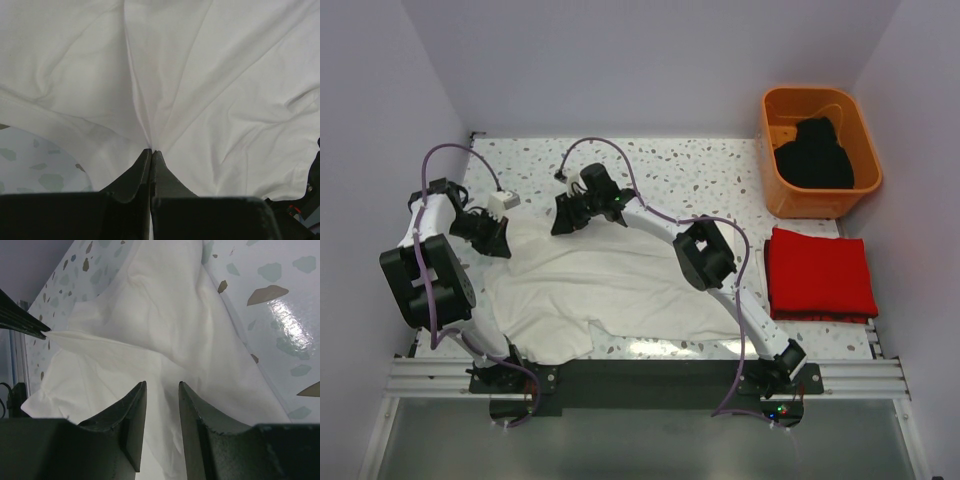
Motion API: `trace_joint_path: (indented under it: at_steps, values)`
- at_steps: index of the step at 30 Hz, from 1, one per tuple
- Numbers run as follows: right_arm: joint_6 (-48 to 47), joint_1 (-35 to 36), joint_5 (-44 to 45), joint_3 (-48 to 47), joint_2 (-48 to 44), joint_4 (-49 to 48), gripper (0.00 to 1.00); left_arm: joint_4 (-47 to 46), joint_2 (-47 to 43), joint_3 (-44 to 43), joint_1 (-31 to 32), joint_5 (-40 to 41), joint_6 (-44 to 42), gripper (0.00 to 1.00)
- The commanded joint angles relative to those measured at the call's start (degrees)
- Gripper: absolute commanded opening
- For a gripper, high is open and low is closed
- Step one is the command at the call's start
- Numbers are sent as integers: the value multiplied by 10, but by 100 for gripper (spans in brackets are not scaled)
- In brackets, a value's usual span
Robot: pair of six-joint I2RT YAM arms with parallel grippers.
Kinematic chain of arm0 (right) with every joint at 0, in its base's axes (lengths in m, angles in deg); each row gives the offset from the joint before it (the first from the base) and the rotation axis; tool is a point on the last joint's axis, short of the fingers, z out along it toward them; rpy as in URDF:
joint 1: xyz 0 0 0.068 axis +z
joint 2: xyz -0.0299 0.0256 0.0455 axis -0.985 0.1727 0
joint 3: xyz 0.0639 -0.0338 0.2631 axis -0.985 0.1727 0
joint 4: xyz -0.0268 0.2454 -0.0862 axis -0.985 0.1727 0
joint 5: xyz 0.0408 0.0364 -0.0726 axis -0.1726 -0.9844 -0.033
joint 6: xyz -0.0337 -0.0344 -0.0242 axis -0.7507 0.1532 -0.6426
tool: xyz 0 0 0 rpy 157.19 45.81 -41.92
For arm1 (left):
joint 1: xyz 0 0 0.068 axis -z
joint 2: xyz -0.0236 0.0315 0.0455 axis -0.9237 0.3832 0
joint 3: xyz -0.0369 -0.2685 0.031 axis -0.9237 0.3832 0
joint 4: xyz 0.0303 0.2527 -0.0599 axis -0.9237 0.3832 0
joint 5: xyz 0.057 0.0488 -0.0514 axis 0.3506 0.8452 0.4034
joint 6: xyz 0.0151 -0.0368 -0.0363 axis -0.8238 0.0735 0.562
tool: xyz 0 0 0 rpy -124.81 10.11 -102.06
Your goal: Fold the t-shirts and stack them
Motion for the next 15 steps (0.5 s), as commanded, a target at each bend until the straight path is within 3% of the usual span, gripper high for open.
trace_joint_path:
  at_steps: [1,5,12,15]
  values:
    - [-18,8,-3,-26,-27,-4,35,7,-12,-11,3,-22,-12,0]
    - [-32,10,3,-29,-19,5,34,10,-14,-12,4,-24,-12,0]
    - [-46,10,10,-26,-22,16,22,14,-22,-8,4,-26,-13,0]
    - [-52,12,22,-28,-18,27,35,11,-25,-4,4,-26,-13,0]
